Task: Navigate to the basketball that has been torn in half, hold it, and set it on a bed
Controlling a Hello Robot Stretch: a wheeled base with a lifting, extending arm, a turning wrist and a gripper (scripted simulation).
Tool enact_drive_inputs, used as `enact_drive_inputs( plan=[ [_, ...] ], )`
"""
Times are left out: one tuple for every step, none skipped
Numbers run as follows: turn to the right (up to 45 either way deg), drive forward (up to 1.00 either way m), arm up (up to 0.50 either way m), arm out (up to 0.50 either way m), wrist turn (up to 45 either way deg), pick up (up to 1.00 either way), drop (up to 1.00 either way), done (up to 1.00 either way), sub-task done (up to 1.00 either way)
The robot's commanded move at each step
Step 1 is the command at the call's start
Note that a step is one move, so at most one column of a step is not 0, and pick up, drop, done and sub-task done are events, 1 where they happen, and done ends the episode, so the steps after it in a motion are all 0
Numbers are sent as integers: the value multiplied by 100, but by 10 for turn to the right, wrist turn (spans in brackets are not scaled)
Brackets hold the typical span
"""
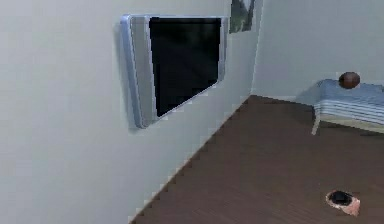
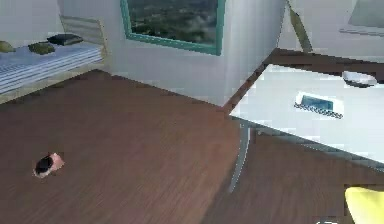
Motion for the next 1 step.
enact_drive_inputs(
  plan=[
    [450, 0, 0, 0, 0, 0, 0, 0, 0]
  ],
)
